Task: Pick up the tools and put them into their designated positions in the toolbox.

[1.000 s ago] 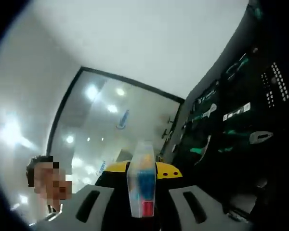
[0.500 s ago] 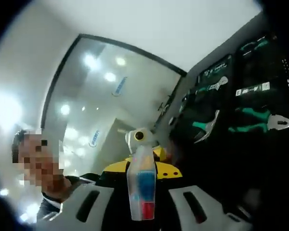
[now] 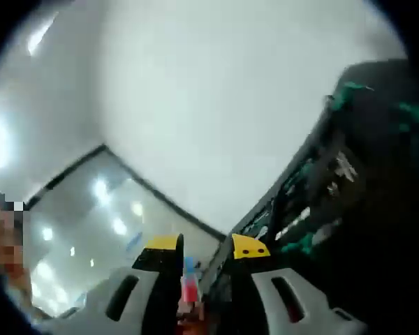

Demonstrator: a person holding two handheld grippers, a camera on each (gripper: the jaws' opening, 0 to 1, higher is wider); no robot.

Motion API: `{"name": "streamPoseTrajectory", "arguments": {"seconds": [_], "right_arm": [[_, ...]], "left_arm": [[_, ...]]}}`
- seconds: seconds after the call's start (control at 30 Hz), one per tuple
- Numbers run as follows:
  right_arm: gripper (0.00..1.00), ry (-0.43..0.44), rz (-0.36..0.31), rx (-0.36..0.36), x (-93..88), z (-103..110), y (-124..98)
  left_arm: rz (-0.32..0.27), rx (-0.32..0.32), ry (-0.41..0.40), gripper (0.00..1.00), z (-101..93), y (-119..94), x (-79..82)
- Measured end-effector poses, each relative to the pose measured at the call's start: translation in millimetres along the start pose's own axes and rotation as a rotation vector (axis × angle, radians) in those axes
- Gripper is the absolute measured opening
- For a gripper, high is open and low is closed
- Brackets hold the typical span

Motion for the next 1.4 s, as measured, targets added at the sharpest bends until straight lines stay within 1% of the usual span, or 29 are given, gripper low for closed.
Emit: {"name": "streamPoseTrajectory", "arguments": {"seconds": [0.07,0.1,0.13,0.17,0.2,0.23,0.27,0.3,0.37,0.43,0.47,0.5,0.53,0.6,0.67,0.7,0.73,0.77,0.83,0.93,1.0,1.03,1.1,1.17,1.2,1.23,1.3,1.37,1.4], "right_arm": [[0.25,0.029,0.036,-0.018,-33.0,1.4,-9.4],[0.29,0.071,0.049,-0.017,-48.1,4.1,-10.3],[0.34,0.112,0.01,0.014,-57.9,9.7,-9.3],[0.36,0.156,0.001,0.053,-64.6,16.0,-8.3],[0.36,0.177,0.0,0.081,-69.5,21.0,-6.8],[0.35,0.153,-0.034,0.104,-71.0,25.1,-4.1],[0.35,0.099,-0.041,0.094,-73.9,25.2,-0.5],[0.35,0.086,-0.049,0.092,-78.4,28.4,2.4],[0.35,0.116,-0.086,0.112,-78.2,30.8,6.7],[0.35,0.12,-0.09,0.121,-81.9,33.4,11.5],[0.34,0.11,-0.117,0.113,-81.2,32.6,13.7],[0.31,0.119,-0.129,0.11,-81.6,32.0,14.6],[0.28,0.13,-0.144,0.131,-80.5,33.7,15.6],[0.26,0.127,-0.159,0.125,-79.8,34.7,18.9],[0.21,0.128,-0.152,0.148,-80.0,38.1,20.8],[0.2,0.148,-0.17,0.144,-76.4,39.4,19.5],[0.18,0.125,-0.176,0.151,-74.6,39.4,18.9],[0.18,0.125,-0.168,0.146,-73.7,39.6,18.7],[0.18,0.117,-0.168,0.139,-70.6,37.4,16.2],[0.18,0.116,-0.154,0.134,-65.6,37.6,11.3],[0.18,0.109,-0.135,0.134,-61.2,38.8,9.0],[0.18,0.095,-0.131,0.127,-58.4,38.9,7.0],[0.18,0.07,-0.145,0.121,-50.6,38.4,4.0],[0.17,0.034,-0.136,0.126,-46.7,39.1,4.1],[0.17,0.029,-0.13,0.13,-44.5,39.9,4.1],[0.17,0.025,-0.13,0.131,-41.6,40.5,3.5],[0.17,0.015,-0.091,0.127,-36.5,40.0,3.0],[0.17,0.004,-0.045,0.142,-33.7,39.6,2.7],[0.17,0.009,-0.03,0.152,-32.2,39.2,3.3]], "left_arm": [[-0.022,-0.007,0.013,0.21,-1.6,-0.9,-2.3],[-0.027,-0.01,0.019,0.21,-2.5,-0.2,-4.7],[-0.034,-0.014,0.019,0.21,-5.0,2.2,-8.5],[-0.05,-0.023,0.01,0.21,-6.3,4.5,-10.9],[-0.061,-0.033,0.0,0.21,-6.6,5.7,-12.2],[-0.067,-0.05,-0.017,0.21,-7.1,7.4,-14.7],[-0.066,-0.059,-0.022,0.21,-8.8,9.4,-18.1],[-0.066,-0.067,-0.021,0.21,-11.6,11.4,-21.8],[-0.075,-0.079,-0.011,0.21,-15.6,13.1,-27.2],[-0.098,-0.091,-0.007,0.21,-18.6,13.6,-30.5],[-0.11,-0.093,0.0,0.21,-20.0,13.7,-31.8],[-0.123,-0.095,0.012,0.21,-20.8,13.1,-32.8],[-0.139,-0.089,0.031,0.21,-21.0,12.8,-34.1],[-0.152,-0.083,0.049,0.21,-19.5,10.7,-37.1],[-0.142,-0.086,0.026,0.21,-16.4,11.4,-43.7],[-0.137,-0.08,0.014,0.21,-11.2,10.7,-48.2],[-0.178,-0.099,-0.038,0.21,-14.0,11.1,-49.1],[-0.182,-0.088,-0.017,0.21,-13.4,11.1,-51.3],[-0.163,-0.08,0.026,0.21,-13.2,11.4,-55.7],[-0.125,-0.074,0.041,0.22,-13.2,14.3,-59.9],[-0.108,-0.086,0.043,0.22,-13.2,14.5,-64.9],[-0.08,-0.085,0.051,0.22,-12.4,14.4,-69.0],[-0.02,-0.081,0.024,0.22,-10.9,14.0,-78.6],[-0.028,-0.08,0.006,0.21,-7.7,14.9,-84.6],[-0.017,-0.091,-0.021,0.21,-8.2,15.2,-88.8],[0.018,-0.095,-0.032,0.21,-8.5,15.1,-94.7],[0.065,-0.09,0.001,0.21,-9.1,16.1,-101.8],[0.118,-0.083,0.039,0.21,-10.5,16.7,-106.2],[0.117,-0.082,0.089,0.22,-10.2,18.1,-103.9]]}}
Point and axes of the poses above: the point that each gripper's makers call its tool centre point, and the gripper's own axes: y roughly forward along the fingers, z roughly to its left, x roughly out of its top, the point moved 6 cm from there along -y, roughly backward along the fingers, and after that the axes turned 1 degree about z, right-handed, at the moved point
